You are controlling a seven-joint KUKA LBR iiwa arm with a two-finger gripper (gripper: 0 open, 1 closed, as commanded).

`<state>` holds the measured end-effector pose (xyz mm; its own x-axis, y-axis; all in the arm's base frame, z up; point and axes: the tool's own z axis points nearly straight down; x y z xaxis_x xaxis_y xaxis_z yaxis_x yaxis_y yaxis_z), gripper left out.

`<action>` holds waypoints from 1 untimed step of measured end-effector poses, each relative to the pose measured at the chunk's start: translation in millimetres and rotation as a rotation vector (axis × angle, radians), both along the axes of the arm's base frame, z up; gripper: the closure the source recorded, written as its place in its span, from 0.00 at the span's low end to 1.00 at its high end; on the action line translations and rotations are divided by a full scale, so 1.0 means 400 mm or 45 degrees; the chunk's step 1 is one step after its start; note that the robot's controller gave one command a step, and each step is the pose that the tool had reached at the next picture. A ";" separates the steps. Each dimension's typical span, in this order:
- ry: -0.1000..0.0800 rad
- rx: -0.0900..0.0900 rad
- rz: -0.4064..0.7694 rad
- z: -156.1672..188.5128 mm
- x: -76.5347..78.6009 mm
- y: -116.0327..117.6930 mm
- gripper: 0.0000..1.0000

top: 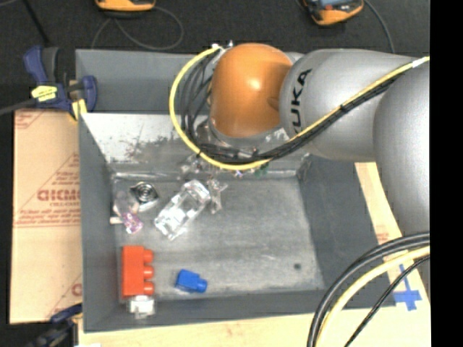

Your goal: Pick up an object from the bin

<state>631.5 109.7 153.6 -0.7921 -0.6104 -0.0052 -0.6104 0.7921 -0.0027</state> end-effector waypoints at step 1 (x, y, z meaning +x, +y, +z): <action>-0.002 -0.001 -0.011 0.115 0.004 -0.003 1.00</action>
Offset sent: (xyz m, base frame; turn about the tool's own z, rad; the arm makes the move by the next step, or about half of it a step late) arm 0.0000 0.0001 0.0433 0.0000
